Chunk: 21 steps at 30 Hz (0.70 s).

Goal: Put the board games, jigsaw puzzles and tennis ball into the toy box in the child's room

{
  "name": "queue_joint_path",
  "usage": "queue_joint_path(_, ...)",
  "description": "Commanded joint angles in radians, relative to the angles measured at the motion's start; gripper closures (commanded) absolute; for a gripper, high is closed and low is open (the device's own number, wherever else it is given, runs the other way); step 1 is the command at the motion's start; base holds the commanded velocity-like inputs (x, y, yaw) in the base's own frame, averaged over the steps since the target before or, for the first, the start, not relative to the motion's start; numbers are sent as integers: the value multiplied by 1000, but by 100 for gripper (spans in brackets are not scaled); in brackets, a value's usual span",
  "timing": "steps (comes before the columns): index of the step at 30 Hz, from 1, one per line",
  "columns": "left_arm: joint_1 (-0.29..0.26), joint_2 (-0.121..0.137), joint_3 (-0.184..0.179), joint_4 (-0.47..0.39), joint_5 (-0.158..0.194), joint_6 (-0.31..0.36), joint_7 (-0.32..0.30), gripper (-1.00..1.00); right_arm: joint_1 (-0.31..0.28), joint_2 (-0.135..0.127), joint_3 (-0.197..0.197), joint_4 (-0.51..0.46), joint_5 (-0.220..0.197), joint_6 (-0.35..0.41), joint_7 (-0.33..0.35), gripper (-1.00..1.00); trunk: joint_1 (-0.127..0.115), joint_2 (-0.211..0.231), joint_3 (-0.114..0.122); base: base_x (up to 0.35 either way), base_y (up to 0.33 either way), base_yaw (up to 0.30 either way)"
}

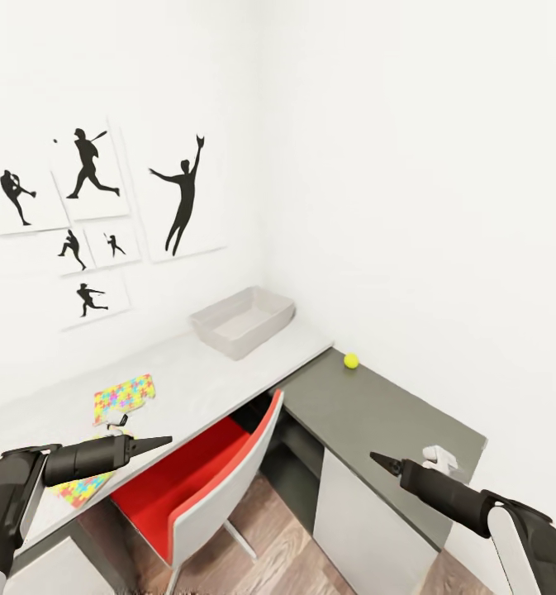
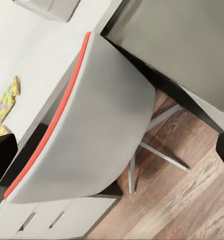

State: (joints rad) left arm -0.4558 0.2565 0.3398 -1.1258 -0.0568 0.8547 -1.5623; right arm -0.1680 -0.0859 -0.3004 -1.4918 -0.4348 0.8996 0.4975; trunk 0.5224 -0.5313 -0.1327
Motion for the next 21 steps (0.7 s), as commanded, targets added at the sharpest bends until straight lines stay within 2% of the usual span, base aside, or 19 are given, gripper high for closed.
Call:
queue_joint_path(1,-1,0,1,0,-6,10,-7,-100,-1,0,-2,-1,2,5,5,-100,0,-2,-2,0,-1,288)
queue_joint_path(16,-1,5,3,0,-6,10,-7,-100,-1,-3,-3,0,-13,12,11,-100,0,-2,-11,0,0,286)
queue_joint_path(21,-1,7,5,0,-6,10,-7,-100,-1,-5,-4,1,-16,11,45,-100,0,-2,-13,30,0,197)
